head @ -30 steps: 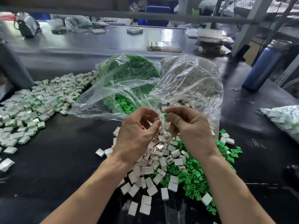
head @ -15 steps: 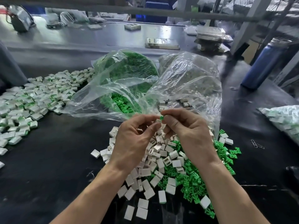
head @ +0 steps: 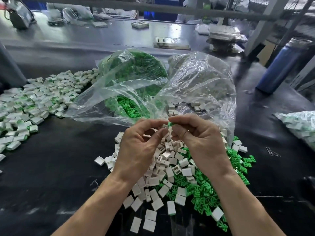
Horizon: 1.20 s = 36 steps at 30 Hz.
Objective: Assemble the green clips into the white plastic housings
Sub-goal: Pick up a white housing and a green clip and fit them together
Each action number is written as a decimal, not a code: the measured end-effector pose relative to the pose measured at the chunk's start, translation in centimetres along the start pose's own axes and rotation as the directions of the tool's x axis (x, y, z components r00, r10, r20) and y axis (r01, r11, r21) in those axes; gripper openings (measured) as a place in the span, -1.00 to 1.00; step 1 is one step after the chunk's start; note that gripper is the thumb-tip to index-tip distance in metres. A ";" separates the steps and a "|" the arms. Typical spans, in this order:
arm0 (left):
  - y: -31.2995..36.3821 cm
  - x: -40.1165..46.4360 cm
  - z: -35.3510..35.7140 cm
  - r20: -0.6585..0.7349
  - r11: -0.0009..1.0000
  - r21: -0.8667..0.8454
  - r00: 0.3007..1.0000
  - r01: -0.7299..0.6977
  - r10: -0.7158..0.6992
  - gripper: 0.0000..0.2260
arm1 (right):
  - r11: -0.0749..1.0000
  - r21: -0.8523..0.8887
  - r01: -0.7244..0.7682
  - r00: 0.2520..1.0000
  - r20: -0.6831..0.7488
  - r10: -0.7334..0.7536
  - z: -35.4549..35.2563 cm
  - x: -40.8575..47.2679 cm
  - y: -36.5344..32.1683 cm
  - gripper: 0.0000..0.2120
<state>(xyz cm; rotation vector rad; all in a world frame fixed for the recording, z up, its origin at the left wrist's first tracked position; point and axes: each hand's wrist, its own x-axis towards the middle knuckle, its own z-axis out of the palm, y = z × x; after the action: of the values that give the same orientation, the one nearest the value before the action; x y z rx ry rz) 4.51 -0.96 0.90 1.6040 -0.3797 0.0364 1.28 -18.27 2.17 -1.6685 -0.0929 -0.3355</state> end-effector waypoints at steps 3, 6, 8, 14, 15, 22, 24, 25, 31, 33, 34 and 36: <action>0.0 0.0 -0.1 0.016 0.999 -0.037 1.000 0.020 -0.020 -0.83 | 1.000 -0.019 0.004 1.000 -0.012 -0.004 0.0 0.1 0.3 -0.74; -0.1 -0.1 -0.1 0.033 0.998 -0.050 0.999 0.035 -0.033 -0.81 | 1.000 -0.018 0.013 1.000 -0.018 -0.014 0.0 0.0 0.5 -0.72; -0.1 -0.2 -0.1 0.035 0.996 -0.076 0.998 0.048 -0.046 -0.81 | 0.999 -0.025 0.020 1.000 -0.018 -0.021 0.0 0.0 0.5 -0.72; -0.1 -0.2 -0.5 0.041 0.992 -0.106 0.997 0.063 -0.059 -0.79 | 0.998 -0.059 0.030 1.000 0.004 -0.030 0.2 -0.1 0.5 -0.73; 0.0 -0.2 -0.5 0.038 0.992 -0.107 0.998 0.063 -0.059 -0.80 | 0.998 -0.055 0.030 1.000 0.003 -0.030 0.3 -0.1 0.5 -0.73; 0.0 -0.3 -1.0 0.041 0.995 -0.093 0.998 0.044 -0.040 -0.88 | 0.999 -0.036 0.025 1.000 0.008 -0.025 0.5 -0.2 0.2 -0.72; 0.0 -0.3 -1.0 0.036 0.996 -0.081 0.999 0.043 -0.040 -0.88 | 0.999 -0.038 0.030 0.999 0.021 -0.029 0.6 -0.2 0.1 -0.72; 0.0 -0.4 -1.0 0.033 0.997 -0.067 0.999 0.038 -0.036 -0.88 | 0.999 -0.041 0.030 0.999 0.027 -0.029 0.6 -0.3 0.0 -0.72; 0.2 -0.4 -0.5 -0.005 0.997 -0.072 0.999 0.032 -0.033 -0.88 | 0.999 -0.044 0.026 0.999 0.028 -0.025 0.7 -0.4 -0.3 -0.73; 0.3 -0.4 -0.3 -0.021 0.994 -0.097 0.999 0.039 -0.041 -0.90 | 0.999 -0.034 0.021 1.000 0.001 -0.021 0.9 -0.3 -0.2 -0.74; 0.3 -0.5 -0.1 -0.029 0.993 -0.107 0.999 0.039 -0.042 -0.90 | 1.000 -0.021 0.017 1.000 -0.013 -0.017 1.0 -0.3 -0.2 -0.76; 0.3 -0.5 0.0 -0.046 0.992 -0.116 0.998 0.039 -0.045 -0.91 | 1.000 0.007 0.010 0.999 -0.039 -0.010 1.3 -0.4 -0.2 -0.77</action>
<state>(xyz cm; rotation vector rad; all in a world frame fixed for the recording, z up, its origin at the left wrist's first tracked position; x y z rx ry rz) 3.94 -0.87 1.04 1.4935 -0.3050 0.0212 1.07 -16.88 2.09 -1.6538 -0.0732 -0.3751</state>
